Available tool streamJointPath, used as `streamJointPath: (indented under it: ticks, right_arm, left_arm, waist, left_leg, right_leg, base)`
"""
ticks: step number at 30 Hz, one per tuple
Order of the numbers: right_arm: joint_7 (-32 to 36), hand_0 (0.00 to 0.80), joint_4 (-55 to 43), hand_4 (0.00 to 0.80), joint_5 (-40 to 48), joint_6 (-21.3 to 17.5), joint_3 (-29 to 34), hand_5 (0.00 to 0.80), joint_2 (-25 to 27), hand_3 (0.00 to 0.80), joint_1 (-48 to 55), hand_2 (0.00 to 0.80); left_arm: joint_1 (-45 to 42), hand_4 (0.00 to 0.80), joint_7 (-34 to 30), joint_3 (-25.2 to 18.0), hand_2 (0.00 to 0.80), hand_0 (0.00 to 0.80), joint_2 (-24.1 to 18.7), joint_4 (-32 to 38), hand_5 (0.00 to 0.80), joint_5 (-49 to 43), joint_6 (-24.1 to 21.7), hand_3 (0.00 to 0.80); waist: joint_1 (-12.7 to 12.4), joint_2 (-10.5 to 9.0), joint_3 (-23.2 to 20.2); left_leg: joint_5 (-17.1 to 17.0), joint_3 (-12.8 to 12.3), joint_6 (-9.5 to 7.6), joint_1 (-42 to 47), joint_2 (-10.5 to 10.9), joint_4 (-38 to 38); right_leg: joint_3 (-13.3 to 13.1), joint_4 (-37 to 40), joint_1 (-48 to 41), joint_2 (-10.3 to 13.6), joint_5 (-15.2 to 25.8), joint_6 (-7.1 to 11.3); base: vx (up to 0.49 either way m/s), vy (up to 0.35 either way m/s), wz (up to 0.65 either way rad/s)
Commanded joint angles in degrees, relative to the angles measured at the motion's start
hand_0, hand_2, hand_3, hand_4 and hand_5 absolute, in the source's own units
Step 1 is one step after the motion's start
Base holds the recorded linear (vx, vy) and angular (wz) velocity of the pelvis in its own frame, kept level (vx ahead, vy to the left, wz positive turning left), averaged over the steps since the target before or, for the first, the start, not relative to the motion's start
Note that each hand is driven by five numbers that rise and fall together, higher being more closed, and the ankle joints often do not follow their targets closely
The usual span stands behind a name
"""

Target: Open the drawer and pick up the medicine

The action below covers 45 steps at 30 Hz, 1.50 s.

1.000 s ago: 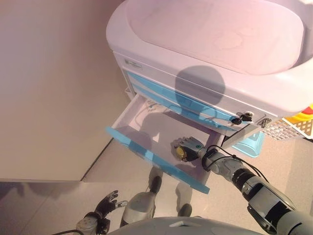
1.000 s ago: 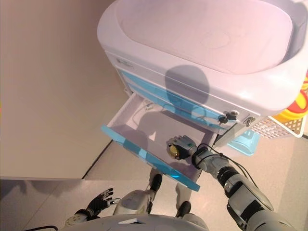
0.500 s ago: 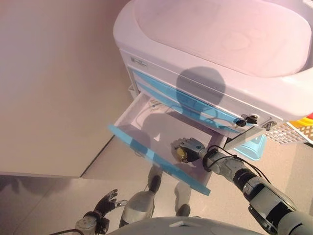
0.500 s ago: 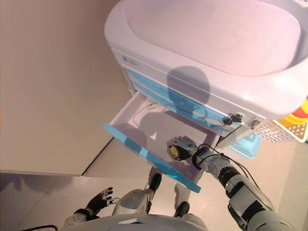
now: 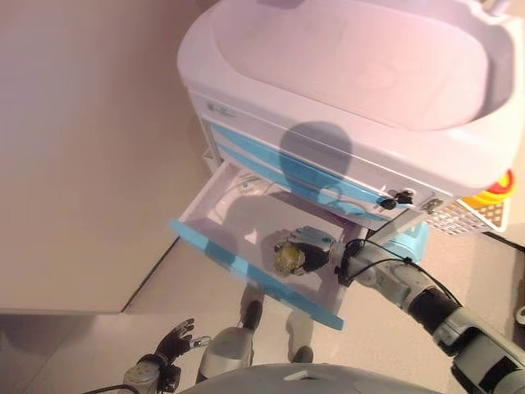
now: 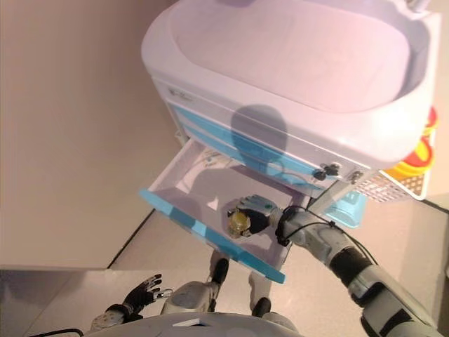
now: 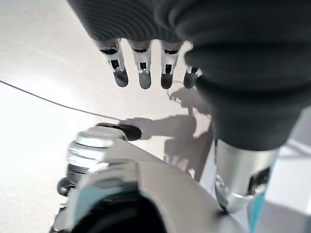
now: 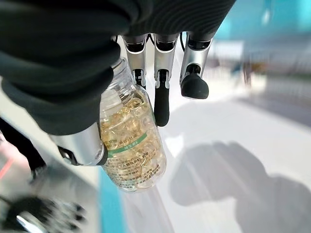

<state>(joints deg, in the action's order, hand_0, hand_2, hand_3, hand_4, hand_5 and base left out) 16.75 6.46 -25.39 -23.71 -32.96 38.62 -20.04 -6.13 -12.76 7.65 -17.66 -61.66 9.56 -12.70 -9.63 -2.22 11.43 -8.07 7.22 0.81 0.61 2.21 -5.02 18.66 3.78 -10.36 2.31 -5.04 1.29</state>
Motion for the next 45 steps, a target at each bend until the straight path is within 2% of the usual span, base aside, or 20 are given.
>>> streamJointPath:
  ticks: [1, 4, 7, 12, 15, 16, 19, 24, 26, 27, 28, 38, 42, 45]
  right_arm:
    - [9.0, 0.800, -9.9, 0.800, 17.2, 5.8, 4.2, 0.800, 2.6, 0.800, -0.8, 0.800]
    - [15.6, 0.800, -15.0, 0.800, 34.5, 15.3, 11.8, 0.800, 3.2, 0.800, -2.9, 0.800]
    - [14.5, 0.800, -16.7, 0.800, 42.9, 20.2, 16.3, 0.800, 2.6, 0.800, -6.4, 0.800]
    - [7.6, 0.800, -10.6, 0.800, 44.7, 20.7, 19.8, 0.800, 2.6, 0.800, -15.2, 0.800]
    - [3.1, 0.800, 1.5, 0.800, 41.7, 18.5, 19.9, 0.800, 3.3, 0.800, -23.4, 0.800]
    - [2.6, 0.800, 2.3, 0.800, 41.5, 18.5, 19.7, 0.800, 3.5, 0.800, -24.1, 0.800]
    - [-1.2, 0.800, 14.5, 0.800, 39.8, 18.0, 16.7, 0.800, 7.1, 0.800, -33.0, 0.800]
    - [-6.2, 0.800, 27.2, 0.800, 38.2, 17.5, 13.0, 0.800, 10.0, 0.800, -41.3, 0.800]
    - [-7.0, 0.800, 29.3, 0.800, 37.9, 17.5, 12.2, 0.800, 10.2, 0.800, -42.8, 0.800]
    - [-9.5, 0.800, 35.4, 0.800, 38.6, 17.9, 9.2, 0.800, 11.4, 0.800, -46.9, 0.800]
    - [-10.3, 0.800, 37.5, 0.800, 38.3, 18.4, 8.3, 0.800, 11.4, 0.800, -48.4, 0.800]
    - [-13.8, 0.800, 48.5, 0.800, 31.0, 20.8, 4.2, 0.800, 13.9, 0.800, -55.1, 0.800]
    - [-12.7, 0.800, 51.6, 0.800, 23.3, 21.4, 0.4, 0.800, 16.5, 0.800, -56.9, 0.800]
    - [-9.3, 0.800, 52.4, 0.800, 19.0, 22.1, -2.6, 0.800, 18.0, 0.800, -58.1, 0.800]
  left_arm:
    - [0.9, 0.000, 0.4, -0.7, 0.000, 0.000, 0.7, -4.3, 0.000, 0.7, 0.5, 0.000]
    - [0.6, 0.000, 0.6, -1.7, 0.000, 0.000, 0.7, -5.9, 0.000, 2.3, -0.3, 0.000]
    - [0.7, 0.000, 0.3, -2.6, 0.000, 0.000, 0.5, -6.7, 0.000, 3.1, -0.3, 0.000]
    - [0.6, 0.000, 0.0, -2.7, 0.000, 0.000, 0.1, -7.0, 0.000, 3.4, 0.1, 0.000]
    - [0.6, 0.000, -0.2, -2.5, 0.000, 0.000, -0.4, -6.4, 0.000, 3.0, 1.0, 0.000]
    - [0.7, 0.000, -0.2, -2.5, 0.000, 0.000, -0.5, -6.3, 0.000, 3.0, 1.1, 0.000]
    - [1.5, 0.000, 0.1, -1.4, 0.000, 0.000, -1.4, -6.6, 0.000, 3.8, 1.7, 0.000]
    - [2.0, 0.000, 0.1, -1.1, 0.000, 0.000, -2.8, -6.9, 0.000, 3.7, 2.9, 0.000]
    - [2.0, 0.000, 0.2, -1.1, 0.000, 0.000, -3.1, -6.9, 0.000, 3.5, 3.2, 0.000]
    - [1.6, 0.000, 0.4, -0.9, 0.000, 0.000, -3.6, -7.7, 0.000, 4.0, 3.4, 0.000]
    - [1.4, 0.000, 0.5, -0.9, 0.000, 0.000, -3.7, -7.9, 0.000, 3.9, 3.5, 0.000]
    - [0.4, 0.000, 0.1, -0.7, 0.000, 0.000, -5.0, -6.2, 0.000, 4.8, 3.3, 0.000]
    - [-0.3, 0.000, 0.0, 0.1, 0.000, 0.000, -5.4, -3.2, 0.000, 5.6, 3.5, 0.000]
    - [-0.5, 0.000, 0.2, 0.4, 0.000, 0.000, -6.0, -1.4, 0.000, 5.8, 4.3, 0.000]
  waist:
    - [0.7, -0.68, -2.0]
    - [2.1, -1.48, -2.6]
    - [2.4, -2.04, -3.1]
    - [1.7, -2.69, -3.8]
    - [0.4, -3.23, -4.4]
    - [0.3, -3.25, -4.4]
    - [-1.7, -4.09, -4.5]
    - [-4.0, -4.85, -4.0]
    - [-4.3, -5.02, -3.8]
    - [-5.6, -5.27, -3.7]
    - [-5.9, -5.25, -3.7]
    - [-8.6, -5.24, -2.3]
    - [-9.2, -5.11, -1.4]
    - [-9.2, -5.26, -0.8]
  left_leg:
    - [8.8, -2.4, -1.94, 2.6, 2.6, 1.2]
    - [9.2, -4.1, -1.97, 3.5, 2.1, 1.0]
    - [9.6, -5.1, -1.82, 3.9, 1.8, 1.0]
    - [10.0, -6.1, -1.82, 4.5, 1.7, 1.1]
    - [10.1, -5.8, -1.80, 4.7, 1.6, 1.2]
    - [10.1, -5.8, -1.79, 4.7, 1.6, 1.2]
    - [10.1, -5.0, -1.75, 4.6, 1.7, 1.3]
    - [10.2, -3.4, -1.72, 4.2, 2.1, 1.6]
    - [10.2, -3.1, -1.76, 4.1, 2.1, 1.6]
    - [10.0, -2.1, -1.67, 4.1, 2.3, 1.3]
    - [9.9, -1.8, -1.65, 4.2, 2.3, 1.3]
    - [9.9, 0.5, -1.98, 3.0, 3.0, 2.4]
    - [9.5, 1.1, -2.20, 2.3, 3.1, 2.4]
    - [9.3, 1.2, -2.32, 1.9, 3.0, 2.4]
  right_leg:
    - [-3.9, -5.3, 6.1, 1.0, 2.9, 2.72]
    - [-5.2, -5.3, 6.1, 0.7, 3.0, 2.73]
    - [-5.8, -5.2, 5.9, 0.6, 3.1, 2.78]
    - [-6.1, -5.0, 5.6, 0.5, 3.3, 2.86]
    - [-5.6, -4.7, 5.1, 0.5, 3.4, 2.82]
    - [-5.6, -4.7, 5.1, 0.5, 3.4, 2.81]
    - [-4.5, -4.3, 4.5, 0.6, 3.5, 2.63]
    - [-2.9, -4.0, 4.0, 0.7, 3.5, 2.58]
    - [-2.6, -3.9, 4.0, 0.7, 3.5, 2.62]
    - [-1.8, -3.7, 3.6, 0.8, 3.6, 2.57]
    - [-1.6, -3.7, 3.4, 0.8, 3.5, 2.54]
    - [0.1, -4.4, 3.3, 1.5, 3.2, 2.58]
    - [0.6, -4.8, 3.8, 1.9, 3.2, 2.77]
    - [0.5, -5.2, 4.3, 2.0, 3.3, 2.87]
  base:
    - [-0.029, 0.029, -0.27]
    - [-0.021, 0.057, -0.30]
    - [-0.006, 0.043, -0.29]
    - [0.005, 0.033, -0.14]
    - [0.018, 0.023, -0.06]
    - [0.031, 0.010, 0.02]
    - [0.032, 0.009, 0.03]
    - [0.009, -0.001, 0.17]
    - [0.024, 0.000, 0.15]
    - [0.072, 0.042, 0.25]
    - [0.091, 0.053, 0.23]
    - [0.046, 0.020, 0.17]
    - [0.029, 0.025, 0.10]
    - [0.008, -0.004, 0.09]
